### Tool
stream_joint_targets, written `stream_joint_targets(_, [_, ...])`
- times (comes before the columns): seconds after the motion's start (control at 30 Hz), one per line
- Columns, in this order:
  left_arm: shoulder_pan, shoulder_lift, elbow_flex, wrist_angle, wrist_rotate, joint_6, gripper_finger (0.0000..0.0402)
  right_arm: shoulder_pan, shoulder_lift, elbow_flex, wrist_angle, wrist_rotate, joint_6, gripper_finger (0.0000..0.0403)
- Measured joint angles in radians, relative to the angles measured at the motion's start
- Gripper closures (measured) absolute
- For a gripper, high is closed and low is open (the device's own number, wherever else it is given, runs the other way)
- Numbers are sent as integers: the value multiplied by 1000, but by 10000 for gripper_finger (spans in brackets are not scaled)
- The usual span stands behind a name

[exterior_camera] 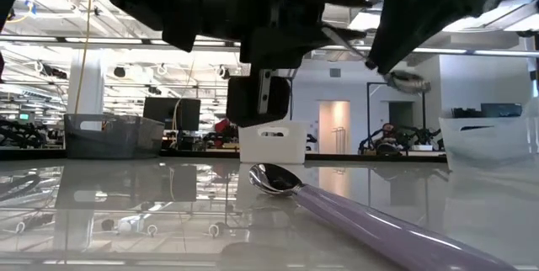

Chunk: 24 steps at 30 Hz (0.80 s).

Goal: Sort silverware by color (type)
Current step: Put the black spoon into the black bin

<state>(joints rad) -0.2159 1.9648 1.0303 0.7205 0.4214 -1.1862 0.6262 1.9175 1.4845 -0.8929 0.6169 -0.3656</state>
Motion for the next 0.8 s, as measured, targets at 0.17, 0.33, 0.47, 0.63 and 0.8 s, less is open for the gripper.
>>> stream_joint_targets(0.17, [14, 0, 2, -22, 11, -54, 338, 8, 0, 0, -9, -39, 35, 379])
stream_joint_targets(0.33, [27, 0, 2, -17, 27, -56, 338, 30, 0, 0, -22, -48, 48, 379])
stream_joint_targets(0.47, [27, 0, 2, -66, 10, -56, 338, 27, 0, 0, -20, -51, 50, 379])
stream_joint_targets(0.63, [22, 0, 1, -99, 9, -66, 338, 6, 0, 0, -20, -50, 23, 379])
stream_joint_targets(0.8, [24, 0, 1, -78, 44, -89, 338, 7, 0, 0, -19, -43, 17, 379])
